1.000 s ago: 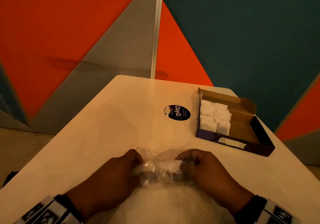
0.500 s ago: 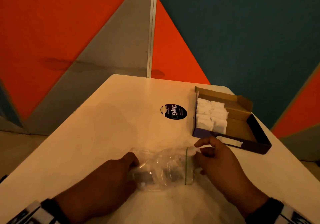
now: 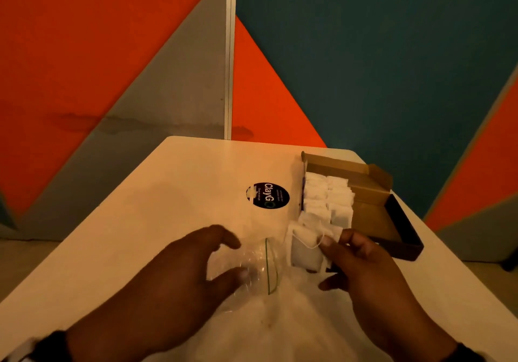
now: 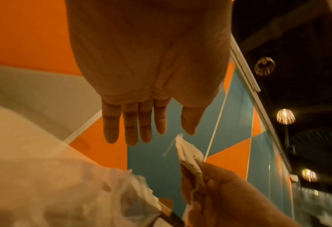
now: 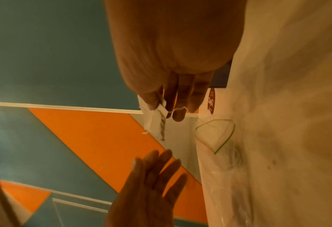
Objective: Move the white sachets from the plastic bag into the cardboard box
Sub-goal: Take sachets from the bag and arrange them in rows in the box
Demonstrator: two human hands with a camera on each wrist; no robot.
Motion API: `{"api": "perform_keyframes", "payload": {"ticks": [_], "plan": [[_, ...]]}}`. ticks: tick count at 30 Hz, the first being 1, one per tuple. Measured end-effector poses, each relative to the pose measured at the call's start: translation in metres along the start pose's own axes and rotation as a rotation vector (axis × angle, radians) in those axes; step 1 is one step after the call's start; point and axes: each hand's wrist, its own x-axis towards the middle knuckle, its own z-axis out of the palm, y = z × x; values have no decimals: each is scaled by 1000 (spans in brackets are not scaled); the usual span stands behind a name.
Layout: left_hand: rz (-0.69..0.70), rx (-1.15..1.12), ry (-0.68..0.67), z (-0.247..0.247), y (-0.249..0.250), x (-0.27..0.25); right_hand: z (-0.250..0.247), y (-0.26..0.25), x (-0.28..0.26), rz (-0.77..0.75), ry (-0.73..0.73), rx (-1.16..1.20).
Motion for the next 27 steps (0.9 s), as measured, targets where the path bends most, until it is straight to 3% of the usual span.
{"api": "perform_keyframes", "payload": {"ticks": [6,9,14,21,27], "plan": [[-5,-501,66,27,35,25,22,-3,-9,18,-110,118],[-12,-614,177,36,34,35,27,0,-14,22,-134,103],[29,-450,222,32,27,39,19,0,-14,-40,-203,-10],[107,-217,165,21,28,40,23,-2,-12,-254,-50,-478],[124,-77,140,5,25,42,15,-6,-14,-316,-73,-841]]}}
